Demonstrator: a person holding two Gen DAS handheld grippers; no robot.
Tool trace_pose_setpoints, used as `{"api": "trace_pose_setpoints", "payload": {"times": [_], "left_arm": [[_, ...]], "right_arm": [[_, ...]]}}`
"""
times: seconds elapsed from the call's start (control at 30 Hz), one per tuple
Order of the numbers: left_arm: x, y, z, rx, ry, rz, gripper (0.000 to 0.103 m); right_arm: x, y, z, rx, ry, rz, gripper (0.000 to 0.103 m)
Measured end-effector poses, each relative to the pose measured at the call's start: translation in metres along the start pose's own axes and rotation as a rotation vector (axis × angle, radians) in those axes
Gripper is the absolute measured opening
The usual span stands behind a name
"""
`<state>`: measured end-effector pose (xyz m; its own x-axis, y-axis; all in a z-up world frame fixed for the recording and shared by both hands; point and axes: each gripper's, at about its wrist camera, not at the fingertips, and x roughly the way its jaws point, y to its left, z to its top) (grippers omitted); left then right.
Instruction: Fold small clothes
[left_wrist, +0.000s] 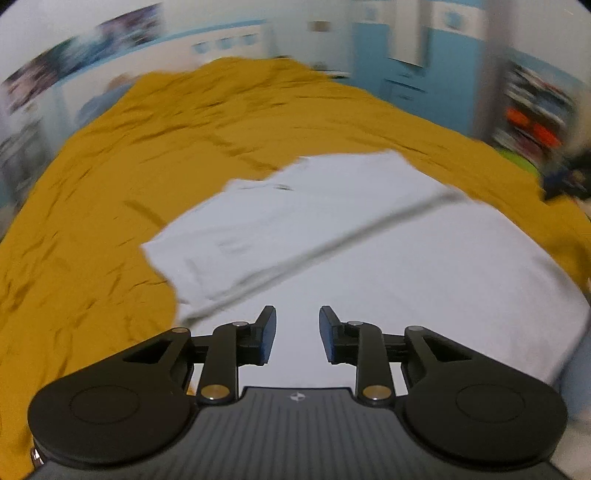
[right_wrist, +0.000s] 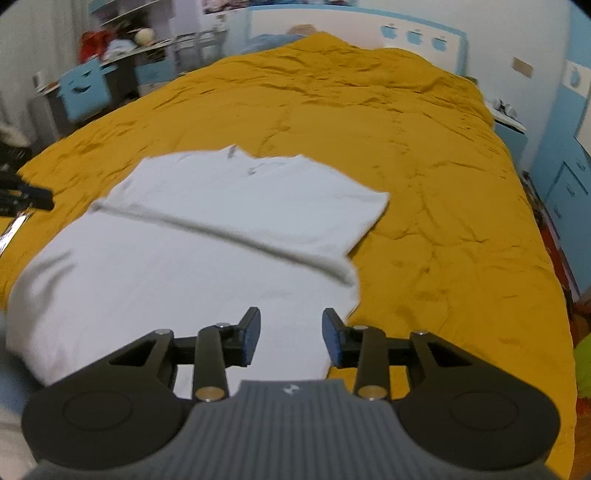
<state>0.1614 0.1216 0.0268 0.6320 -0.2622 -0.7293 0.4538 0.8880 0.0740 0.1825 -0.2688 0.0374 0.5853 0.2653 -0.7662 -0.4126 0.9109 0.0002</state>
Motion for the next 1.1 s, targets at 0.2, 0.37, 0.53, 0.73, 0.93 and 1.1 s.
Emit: {"api": "trace_pose_setpoints", "payload": {"times": [0.2,0.37,0.53,0.73,0.93,1.1], "left_arm": [[-0.011,-0.048,-0.036,0.182,0.04,-0.052,0.045],[-0.014,-0.076,-0.064,0.312,0.105,-0.086,0.057],[-0.007,-0.102,-0.095,0.437,0.208,-0.109,0.062],[0.012,-0.129,-0.131,0.571,0.281,-0.022,0.064],[0.034,-0.148,-0.159,0.715,0.274,0.102,0.082],[0.052,-0.154,-0.181,0.817,0.264,0.151,0.089]], "right_arm": [[0.0,0.045,-0.05,-0.13,0.089,0.055,0.049],[0.006,0.075,-0.086,-0.221,0.158,0.077,0.051],[0.01,0.095,-0.114,-0.3,0.193,0.078,0.055],[0.015,0.108,-0.133,-0.381,0.213,0.056,0.074],[0.031,0.118,-0.152,-0.5,0.237,0.003,0.077],[0.049,0.123,-0.164,-0.576,0.261,-0.005,0.083]]}}
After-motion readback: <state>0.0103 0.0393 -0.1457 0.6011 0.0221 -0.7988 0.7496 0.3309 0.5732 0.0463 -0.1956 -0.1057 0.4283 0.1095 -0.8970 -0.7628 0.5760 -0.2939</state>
